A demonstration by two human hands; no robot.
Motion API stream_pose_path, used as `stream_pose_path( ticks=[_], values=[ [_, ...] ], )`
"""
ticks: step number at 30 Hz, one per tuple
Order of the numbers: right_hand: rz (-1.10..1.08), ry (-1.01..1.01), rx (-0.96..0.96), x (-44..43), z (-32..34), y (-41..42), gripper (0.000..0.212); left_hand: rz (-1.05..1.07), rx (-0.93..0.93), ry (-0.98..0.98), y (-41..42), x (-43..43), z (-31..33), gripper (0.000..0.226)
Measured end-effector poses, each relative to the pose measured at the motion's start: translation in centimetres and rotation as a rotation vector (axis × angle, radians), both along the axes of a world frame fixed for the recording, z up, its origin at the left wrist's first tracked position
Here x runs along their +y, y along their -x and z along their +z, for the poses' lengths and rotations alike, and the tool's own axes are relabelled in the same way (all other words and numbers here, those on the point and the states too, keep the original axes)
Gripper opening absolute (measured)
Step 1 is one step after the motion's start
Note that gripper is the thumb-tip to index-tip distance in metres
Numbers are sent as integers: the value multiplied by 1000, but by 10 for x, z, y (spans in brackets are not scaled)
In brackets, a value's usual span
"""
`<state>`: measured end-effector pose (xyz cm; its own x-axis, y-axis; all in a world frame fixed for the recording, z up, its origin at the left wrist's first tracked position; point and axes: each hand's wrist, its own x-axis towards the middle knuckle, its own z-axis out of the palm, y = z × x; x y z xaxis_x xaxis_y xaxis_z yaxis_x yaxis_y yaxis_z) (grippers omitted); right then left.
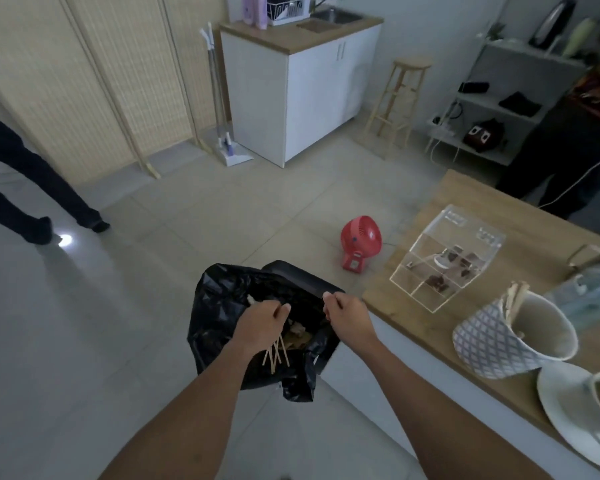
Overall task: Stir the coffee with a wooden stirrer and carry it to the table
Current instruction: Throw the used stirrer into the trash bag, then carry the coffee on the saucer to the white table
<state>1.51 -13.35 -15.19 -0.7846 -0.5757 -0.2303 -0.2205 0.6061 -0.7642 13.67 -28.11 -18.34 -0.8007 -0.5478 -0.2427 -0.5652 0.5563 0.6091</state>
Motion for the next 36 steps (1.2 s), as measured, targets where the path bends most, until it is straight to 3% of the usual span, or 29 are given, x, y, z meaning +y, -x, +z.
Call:
stream_pose_path(
  ticks=[6, 11, 15, 24, 30, 36],
  values=[
    [-44, 82, 61, 50, 22, 9, 52, -123, 68, 62, 43, 49, 31, 49],
    [-88, 110, 99, 116, 28, 13, 58, -217, 53, 95, 61, 100, 47, 34],
    [-202, 105, 87, 186, 23, 10, 52, -282, 70, 32, 72, 156, 53, 22],
    [-432, 49, 19, 350, 13, 3, 46, -425, -10, -44, 98, 299, 45, 23],
    [-545, 93, -15, 437, 16, 8, 44, -441, 68, -174, 124, 375, 42, 13],
    [-656, 196, 6, 482, 37, 39, 47, -389, 89, -187, 155, 410, 52, 41]
  ],
)
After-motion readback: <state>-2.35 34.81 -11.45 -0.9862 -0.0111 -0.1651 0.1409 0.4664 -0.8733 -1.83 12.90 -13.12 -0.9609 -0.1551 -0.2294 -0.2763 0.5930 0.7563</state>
